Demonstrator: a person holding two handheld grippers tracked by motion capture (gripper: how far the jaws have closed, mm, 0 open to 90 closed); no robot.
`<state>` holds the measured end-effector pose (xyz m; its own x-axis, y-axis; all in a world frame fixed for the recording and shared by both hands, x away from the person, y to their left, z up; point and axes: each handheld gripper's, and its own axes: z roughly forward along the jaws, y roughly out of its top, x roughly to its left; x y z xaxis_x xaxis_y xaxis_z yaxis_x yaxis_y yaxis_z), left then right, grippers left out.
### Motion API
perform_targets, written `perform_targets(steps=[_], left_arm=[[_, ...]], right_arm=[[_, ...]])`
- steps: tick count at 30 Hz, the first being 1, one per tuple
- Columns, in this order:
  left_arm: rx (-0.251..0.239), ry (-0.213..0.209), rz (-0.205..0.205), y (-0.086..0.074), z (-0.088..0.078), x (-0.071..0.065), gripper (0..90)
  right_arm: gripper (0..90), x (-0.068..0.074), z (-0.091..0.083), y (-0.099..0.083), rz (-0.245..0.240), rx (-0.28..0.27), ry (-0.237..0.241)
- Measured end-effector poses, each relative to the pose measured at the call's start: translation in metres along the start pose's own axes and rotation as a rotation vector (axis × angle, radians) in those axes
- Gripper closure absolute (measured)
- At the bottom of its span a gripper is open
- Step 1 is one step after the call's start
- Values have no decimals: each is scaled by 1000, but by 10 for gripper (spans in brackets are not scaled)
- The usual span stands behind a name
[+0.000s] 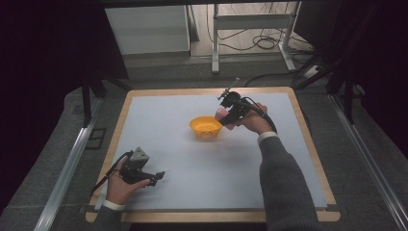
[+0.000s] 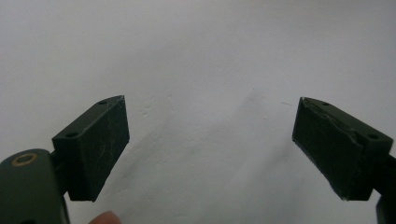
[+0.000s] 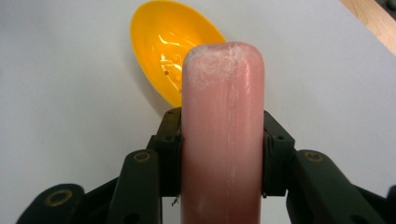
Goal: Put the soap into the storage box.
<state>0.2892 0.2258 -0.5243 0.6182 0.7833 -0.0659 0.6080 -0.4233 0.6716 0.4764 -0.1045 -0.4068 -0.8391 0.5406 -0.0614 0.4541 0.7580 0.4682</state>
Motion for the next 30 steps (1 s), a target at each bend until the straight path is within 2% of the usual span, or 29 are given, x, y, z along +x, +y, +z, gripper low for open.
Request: perform_targets(steps=[2,9,12,16,23,27,30], left_arm=[[-1,-2,-1,0,0,0,115],[-1,-1,2,0,-1,0,115],[5,1,6,0,0,0,115],[8,-1,7,0,1,0,115],[10,-3,7,-1,1,-1,114],[13,-4,10,-1,1,-1,113],[13,-4,11,-1,1,-1,112]], right_arm=[[592,-1,2,4,-13,9,0],[592,-7,9,13,-20,-17,21],[592,-8,13,16,-35,4,9],[592,-9,15,23,-36,6,28],[592,-11,24,36,-88,16,49],[592,-8,33,42,-106,20,55],[592,-4,41,44,-144,27,61]])
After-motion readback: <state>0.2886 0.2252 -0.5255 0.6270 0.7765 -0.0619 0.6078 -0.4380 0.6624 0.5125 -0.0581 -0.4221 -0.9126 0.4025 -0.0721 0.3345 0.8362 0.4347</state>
